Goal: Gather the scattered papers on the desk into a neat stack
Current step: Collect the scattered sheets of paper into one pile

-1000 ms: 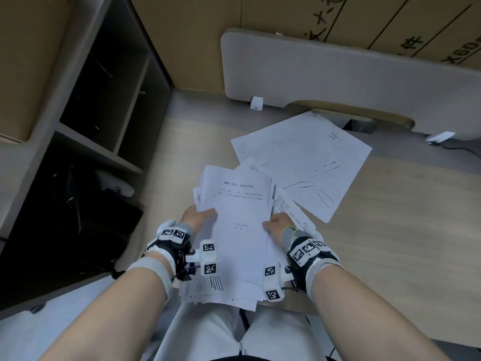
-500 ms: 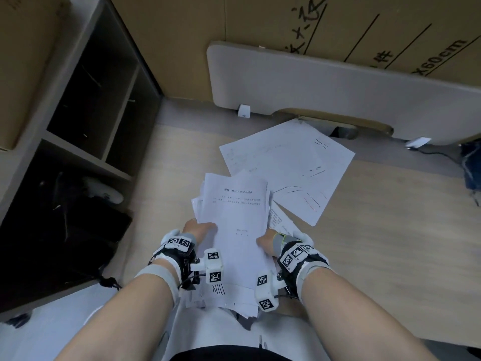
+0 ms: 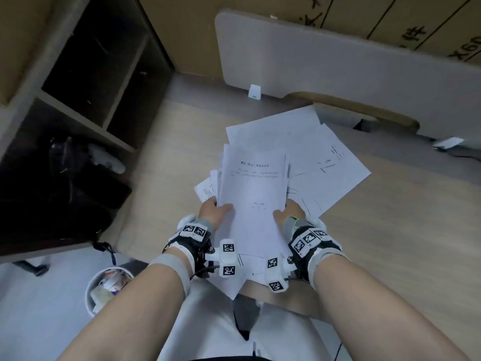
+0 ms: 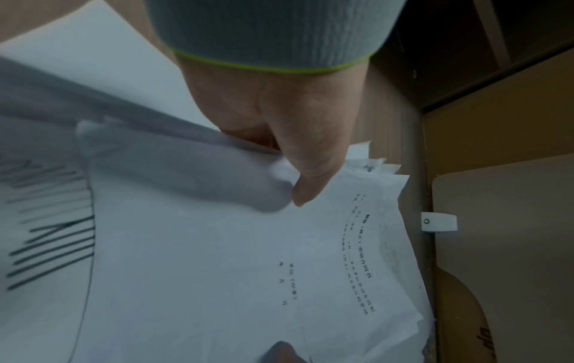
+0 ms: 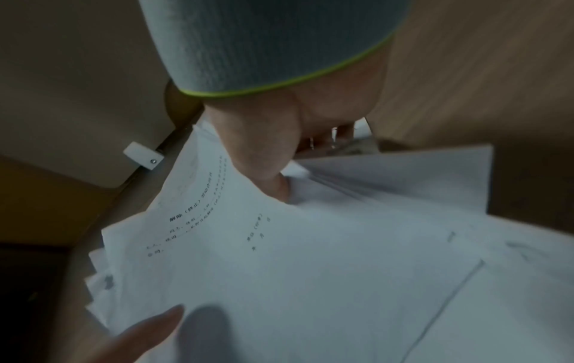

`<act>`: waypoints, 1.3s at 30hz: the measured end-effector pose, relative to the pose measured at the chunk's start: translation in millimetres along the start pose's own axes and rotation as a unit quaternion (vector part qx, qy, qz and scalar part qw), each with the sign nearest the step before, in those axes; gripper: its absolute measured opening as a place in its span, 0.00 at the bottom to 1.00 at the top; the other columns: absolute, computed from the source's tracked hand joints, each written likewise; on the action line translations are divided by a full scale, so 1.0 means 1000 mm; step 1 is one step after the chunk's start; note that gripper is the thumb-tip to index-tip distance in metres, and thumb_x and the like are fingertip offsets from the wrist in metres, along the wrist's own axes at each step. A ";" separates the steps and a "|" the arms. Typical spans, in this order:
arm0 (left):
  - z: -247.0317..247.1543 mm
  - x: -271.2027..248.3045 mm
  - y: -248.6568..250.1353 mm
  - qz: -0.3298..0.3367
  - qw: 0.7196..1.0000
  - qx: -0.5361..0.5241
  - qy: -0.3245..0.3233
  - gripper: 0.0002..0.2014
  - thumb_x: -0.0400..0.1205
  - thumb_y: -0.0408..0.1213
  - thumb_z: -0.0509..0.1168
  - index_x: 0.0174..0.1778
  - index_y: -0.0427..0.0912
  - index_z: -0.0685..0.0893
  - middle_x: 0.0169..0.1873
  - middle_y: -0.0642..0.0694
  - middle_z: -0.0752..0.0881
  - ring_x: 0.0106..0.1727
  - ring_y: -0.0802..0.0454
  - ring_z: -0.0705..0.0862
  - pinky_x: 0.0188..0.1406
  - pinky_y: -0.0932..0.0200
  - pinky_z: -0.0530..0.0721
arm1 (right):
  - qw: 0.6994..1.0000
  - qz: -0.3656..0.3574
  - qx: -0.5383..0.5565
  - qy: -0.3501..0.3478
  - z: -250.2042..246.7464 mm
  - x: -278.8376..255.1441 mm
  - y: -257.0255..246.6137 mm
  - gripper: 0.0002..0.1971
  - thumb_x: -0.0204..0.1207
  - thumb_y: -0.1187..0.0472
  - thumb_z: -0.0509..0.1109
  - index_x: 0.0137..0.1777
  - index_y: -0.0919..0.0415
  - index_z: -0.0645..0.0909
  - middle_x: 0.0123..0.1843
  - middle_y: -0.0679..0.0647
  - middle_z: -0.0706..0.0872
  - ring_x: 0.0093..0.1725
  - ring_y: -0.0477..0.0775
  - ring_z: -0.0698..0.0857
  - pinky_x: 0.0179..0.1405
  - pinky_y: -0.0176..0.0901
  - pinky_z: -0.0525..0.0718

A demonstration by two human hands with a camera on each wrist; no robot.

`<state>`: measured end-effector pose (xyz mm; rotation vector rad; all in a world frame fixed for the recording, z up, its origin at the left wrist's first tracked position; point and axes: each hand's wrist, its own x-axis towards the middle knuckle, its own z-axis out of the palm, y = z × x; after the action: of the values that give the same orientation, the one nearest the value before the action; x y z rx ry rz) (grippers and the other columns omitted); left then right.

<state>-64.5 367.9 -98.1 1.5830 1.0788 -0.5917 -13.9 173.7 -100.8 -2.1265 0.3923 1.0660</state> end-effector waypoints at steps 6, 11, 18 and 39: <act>0.032 -0.012 0.007 0.001 0.999 -0.049 -0.001 0.19 0.79 0.36 0.71 0.67 0.39 0.80 0.60 0.40 0.87 0.57 0.40 0.86 0.61 0.44 0.84 | 0.996 0.034 0.044 0.066 -0.028 -0.004 0.015 0.22 0.76 0.61 0.64 0.69 0.55 0.63 0.53 0.57 0.81 0.48 0.62 0.83 0.47 0.49 0.80; 0.036 -0.041 0.016 0.004 0.993 -0.118 0.026 0.18 0.82 0.42 0.68 0.67 0.42 0.78 0.63 0.48 0.82 0.61 0.46 0.79 0.60 0.56 0.72 | 0.994 -0.017 0.093 0.061 -0.062 -0.028 0.012 0.20 0.71 0.65 0.62 0.64 0.55 0.74 0.49 0.53 0.84 0.50 0.61 0.85 0.53 0.49 0.84; 0.035 -0.063 -0.008 -0.039 0.968 -0.248 0.003 0.45 0.62 0.67 0.74 0.74 0.51 0.77 0.61 0.45 0.81 0.59 0.42 0.82 0.62 0.47 0.77 | 0.993 -0.087 0.076 0.029 -0.085 -0.055 0.005 0.13 0.72 0.78 0.56 0.36 0.60 0.74 0.30 0.50 0.75 0.32 0.53 0.73 0.25 0.33 0.70; -0.007 -0.062 0.046 0.069 0.985 -0.035 -0.156 0.29 0.79 0.55 0.72 0.71 0.40 0.81 0.62 0.43 0.89 0.63 0.42 0.87 0.72 0.41 0.79 | 0.961 0.057 0.184 0.199 -0.065 -0.065 -0.001 0.09 0.75 0.70 0.62 0.52 0.61 0.79 0.45 0.57 0.81 0.37 0.57 0.78 0.41 0.39 0.75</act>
<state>-54.2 353.5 -22.7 1.4342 0.7409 -0.6752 -15.9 125.2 -23.3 -1.9848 0.8450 0.5591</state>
